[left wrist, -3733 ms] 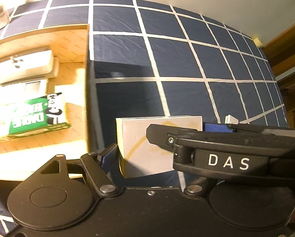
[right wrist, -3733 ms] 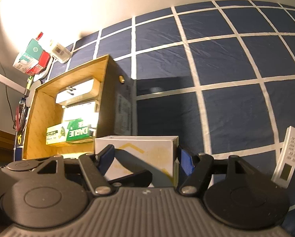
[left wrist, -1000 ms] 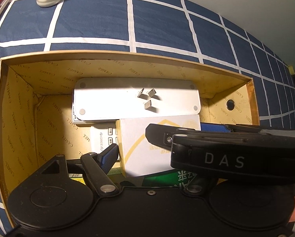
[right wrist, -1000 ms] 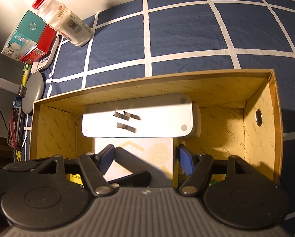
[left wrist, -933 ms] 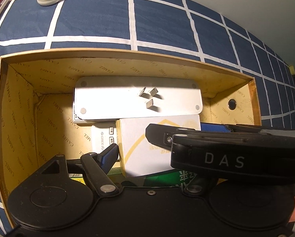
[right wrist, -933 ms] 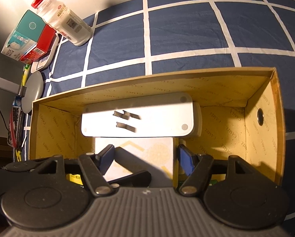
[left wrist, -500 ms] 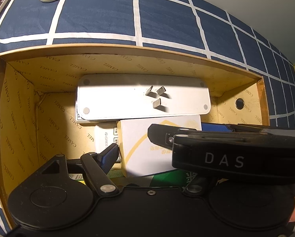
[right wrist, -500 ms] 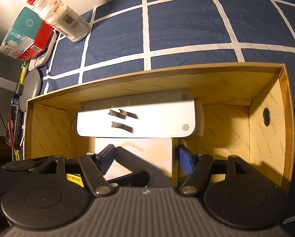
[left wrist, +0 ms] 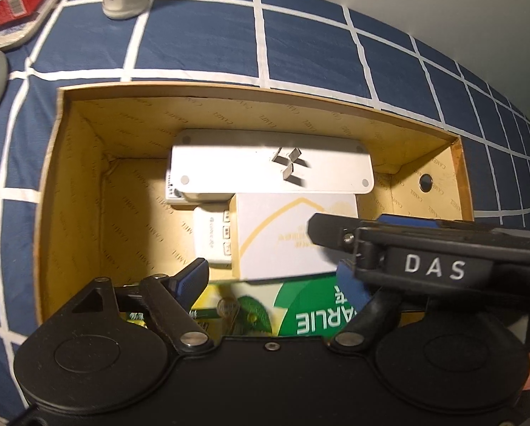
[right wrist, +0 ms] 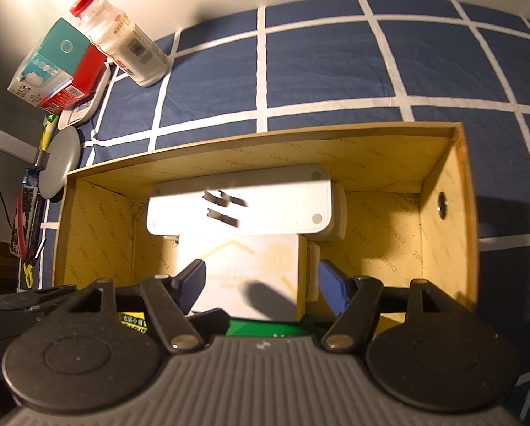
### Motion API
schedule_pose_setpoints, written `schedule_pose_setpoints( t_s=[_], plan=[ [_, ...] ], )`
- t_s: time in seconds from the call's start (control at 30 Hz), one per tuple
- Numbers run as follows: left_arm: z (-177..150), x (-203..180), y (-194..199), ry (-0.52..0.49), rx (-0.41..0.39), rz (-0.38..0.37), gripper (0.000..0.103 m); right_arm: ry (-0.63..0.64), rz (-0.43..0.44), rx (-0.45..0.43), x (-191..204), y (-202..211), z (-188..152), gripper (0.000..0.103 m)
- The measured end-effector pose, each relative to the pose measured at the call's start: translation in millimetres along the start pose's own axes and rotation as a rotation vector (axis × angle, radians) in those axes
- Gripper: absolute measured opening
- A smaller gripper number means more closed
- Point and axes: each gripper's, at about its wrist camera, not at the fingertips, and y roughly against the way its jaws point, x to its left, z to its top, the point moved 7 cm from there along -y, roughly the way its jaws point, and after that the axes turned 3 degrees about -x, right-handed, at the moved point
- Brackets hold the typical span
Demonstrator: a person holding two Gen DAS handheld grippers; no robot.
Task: Organize objects
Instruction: 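Lower the held white-and-yellow box into the cardboard box beside the plate, then open the right gripper to release the white-and-yellow box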
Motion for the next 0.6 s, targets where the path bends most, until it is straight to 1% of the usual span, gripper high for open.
schedule_pose_setpoints(
  t_s=[0.1, 0.23, 0.4, 0.47, 0.53, 0.6],
  plan=[
    [-6, -3, 12, -0.006, -0.021, 0.016, 0.083, 0.019, -0.01, -0.024, 2, 14, -3, 0.07],
    [-17, -7, 28, -0.012, -0.051, 0.041, 0.09, 0.035, -0.023, -0.06, 1, 36, -10, 0.073],
    [-33, -16, 46, -0.015, -0.079, 0.062, 0.092, 0.042, -0.041, -0.099, -4, 63, -23, 0.083],
    [-40, -21, 52, -0.016, -0.089, 0.069, 0.094, 0.041, -0.047, -0.112, -8, 74, -29, 0.084],
    [-47, -26, 58, -0.018, -0.098, 0.077, 0.099, 0.039, -0.051, -0.123, -13, 84, -35, 0.088],
    [-53, -33, 64, -0.023, -0.11, 0.082, 0.1, 0.041, -0.056, -0.134, -19, 94, -41, 0.092]
  ],
)
